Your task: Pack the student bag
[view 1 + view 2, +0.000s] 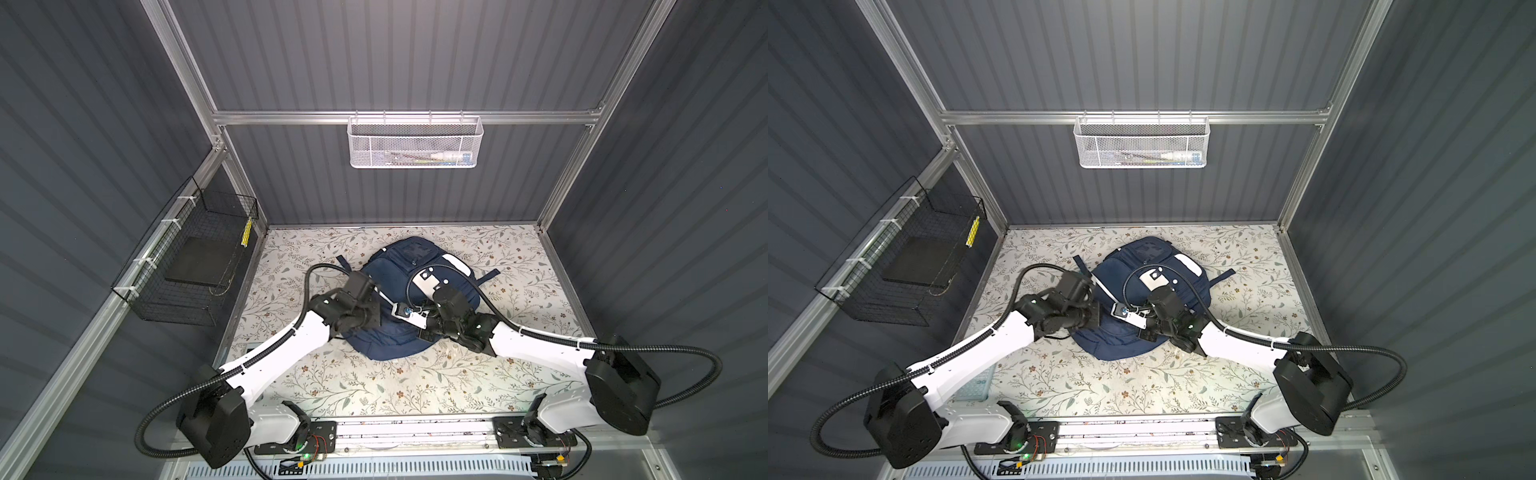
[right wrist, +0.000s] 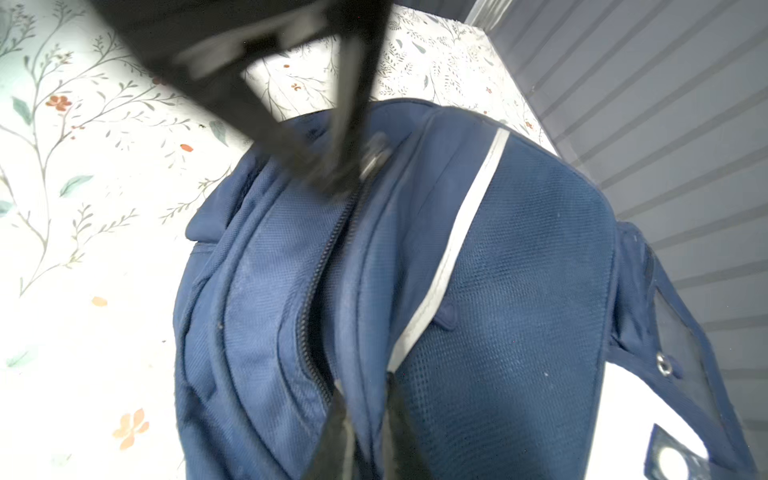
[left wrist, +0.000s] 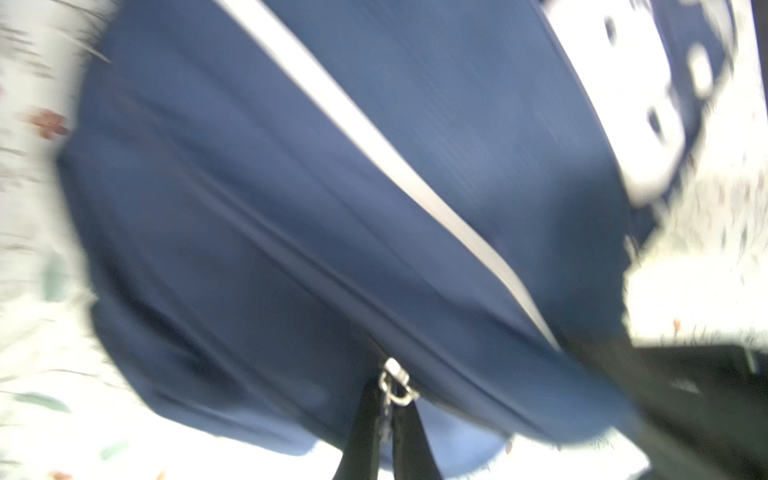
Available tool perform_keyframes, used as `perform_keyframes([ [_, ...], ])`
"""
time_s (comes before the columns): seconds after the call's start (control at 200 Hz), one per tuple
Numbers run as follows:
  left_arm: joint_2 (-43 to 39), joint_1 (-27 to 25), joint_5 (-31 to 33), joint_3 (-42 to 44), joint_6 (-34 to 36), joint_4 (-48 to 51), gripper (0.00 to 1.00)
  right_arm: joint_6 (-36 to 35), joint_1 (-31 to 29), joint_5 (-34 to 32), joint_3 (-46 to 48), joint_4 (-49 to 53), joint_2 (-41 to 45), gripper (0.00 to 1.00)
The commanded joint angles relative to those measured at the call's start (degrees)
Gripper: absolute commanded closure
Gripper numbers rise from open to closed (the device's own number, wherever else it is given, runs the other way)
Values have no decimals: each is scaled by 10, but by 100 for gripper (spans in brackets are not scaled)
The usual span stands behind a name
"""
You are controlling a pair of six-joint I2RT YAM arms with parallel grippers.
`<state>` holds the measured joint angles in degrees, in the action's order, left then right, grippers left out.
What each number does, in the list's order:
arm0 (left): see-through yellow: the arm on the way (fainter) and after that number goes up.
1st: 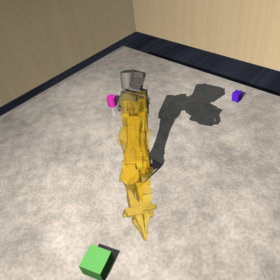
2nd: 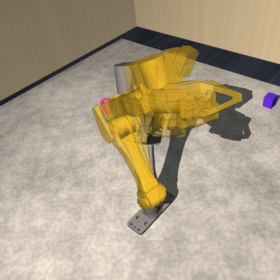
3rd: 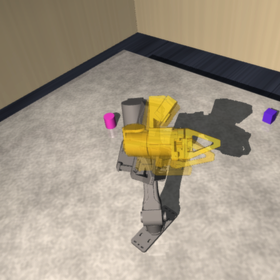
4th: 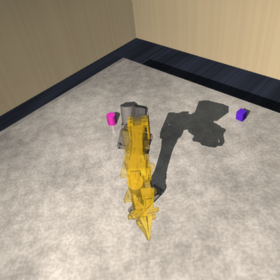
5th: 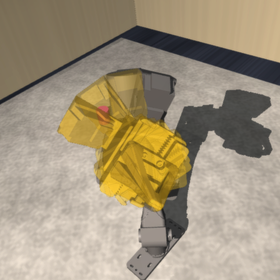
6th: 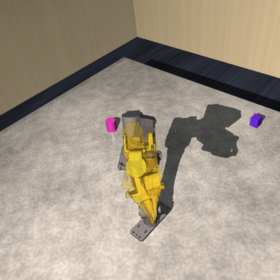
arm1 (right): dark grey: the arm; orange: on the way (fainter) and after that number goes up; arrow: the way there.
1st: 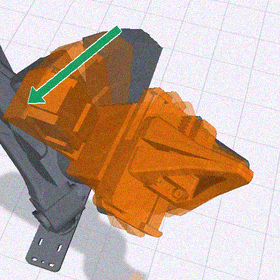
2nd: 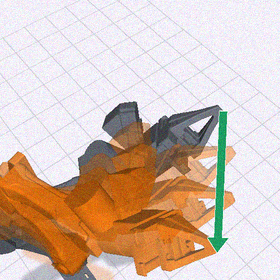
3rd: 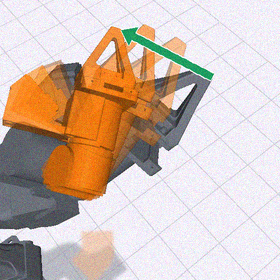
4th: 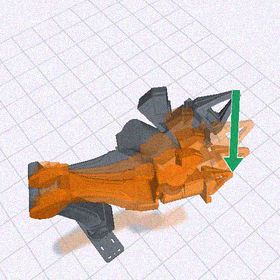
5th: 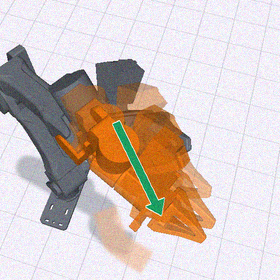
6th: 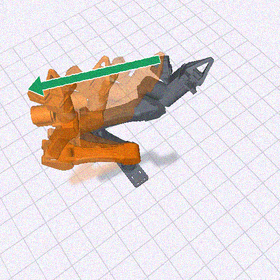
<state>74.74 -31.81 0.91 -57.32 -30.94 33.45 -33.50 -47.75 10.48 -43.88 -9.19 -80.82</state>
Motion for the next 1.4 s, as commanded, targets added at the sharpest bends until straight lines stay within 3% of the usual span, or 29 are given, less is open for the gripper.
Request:
perform_keyframes([
  [0.0, 0, 85, 1, -38, 64, -7, 100, -8, -2, 4, 37, 68, 11, 100],
  [0.135, 63, 152, 9, -51, 121, -53, 100, 2, 5, -20, 53, 47, 24, 100],
  [0.255, 64, 156, -38, -46, 132, -68, 100, 35, 44, -44, 46, 32, 22, 100],
  [0.29, 46, 155, -42, -35, 126, -68, 100, 44, 55, -74, 33, 41, 14, 91],
  [0.375, 1, 150, -55, -23, 115, -32, 100, 60, 74, -113, 23, 29, 10, 79],
  [0.44, -24, 118, -52, -18, 106, -8, 100, 72, 73, -140, 26, 2, 18, 69],
  [0.545, -52, 3, 24, -18, 53, 24, 100, 85, 53, -145, 23, 14, 59, 58],
  [0.64, -65, -36, -30, 19, -10, -27, 100, 113, 5, -146, 34, 20, 106, 44],
  [0.755, -68, -55, -57, 49, -47, -91, 100, 173, -52, -133, 53, -12, 120, 37],
  [1.061, -52, -86, -58, 25, -49, -81, 100, 87, -65, -192, -38, -66, -34, 37],
  [1.171, -53, -87, -77, 41, -60, -102, 100, 85, -84, -238, -55, -83, -47, 36],
  [1.256, -50, -87, -93, 48, -73, -125, 100, 69, -97, -216, -38, -120, -54, 36],
  [1.396, -47, -86, -63, 30, -59, -101, 100, 51, -99, -195, -52, -86, -92, 51],
])
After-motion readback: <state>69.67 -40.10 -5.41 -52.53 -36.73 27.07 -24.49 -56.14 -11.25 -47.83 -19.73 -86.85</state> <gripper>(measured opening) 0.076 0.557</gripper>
